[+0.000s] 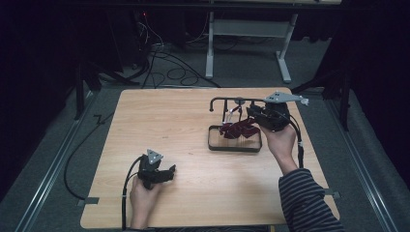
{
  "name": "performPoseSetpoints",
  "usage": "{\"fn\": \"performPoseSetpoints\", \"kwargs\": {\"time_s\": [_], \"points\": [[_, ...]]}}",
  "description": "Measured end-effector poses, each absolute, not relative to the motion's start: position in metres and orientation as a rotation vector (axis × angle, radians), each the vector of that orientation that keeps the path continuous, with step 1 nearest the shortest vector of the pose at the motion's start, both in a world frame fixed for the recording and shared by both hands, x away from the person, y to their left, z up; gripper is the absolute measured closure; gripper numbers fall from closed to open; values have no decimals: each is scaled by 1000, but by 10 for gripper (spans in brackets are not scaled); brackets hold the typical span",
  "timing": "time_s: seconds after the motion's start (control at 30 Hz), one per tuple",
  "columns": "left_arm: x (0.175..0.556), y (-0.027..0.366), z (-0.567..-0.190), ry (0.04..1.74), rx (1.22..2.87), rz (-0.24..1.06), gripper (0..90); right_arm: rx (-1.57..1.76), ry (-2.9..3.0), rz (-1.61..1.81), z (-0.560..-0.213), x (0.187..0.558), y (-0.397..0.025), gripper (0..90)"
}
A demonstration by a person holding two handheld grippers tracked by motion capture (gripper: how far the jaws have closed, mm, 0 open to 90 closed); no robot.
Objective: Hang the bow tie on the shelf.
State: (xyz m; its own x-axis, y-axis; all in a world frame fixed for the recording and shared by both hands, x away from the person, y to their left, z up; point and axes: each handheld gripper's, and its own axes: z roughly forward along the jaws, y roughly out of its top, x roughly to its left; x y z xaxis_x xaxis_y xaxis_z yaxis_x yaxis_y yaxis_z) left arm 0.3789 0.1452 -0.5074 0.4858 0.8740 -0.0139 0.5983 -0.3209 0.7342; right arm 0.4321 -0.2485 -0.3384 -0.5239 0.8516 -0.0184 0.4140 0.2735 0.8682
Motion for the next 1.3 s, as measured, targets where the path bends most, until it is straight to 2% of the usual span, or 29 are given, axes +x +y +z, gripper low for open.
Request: {"fn": "performPoseSetpoints", "kwargs": {"time_s": [0.7, 1.3], "points": [[379, 145, -507, 1210, 2043, 512, 210, 1180, 2046, 1220, -343, 421, -268, 667], [379, 145, -507, 1210, 2043, 512, 210, 1212, 2059, 1247, -353, 407, -289, 617]]}}
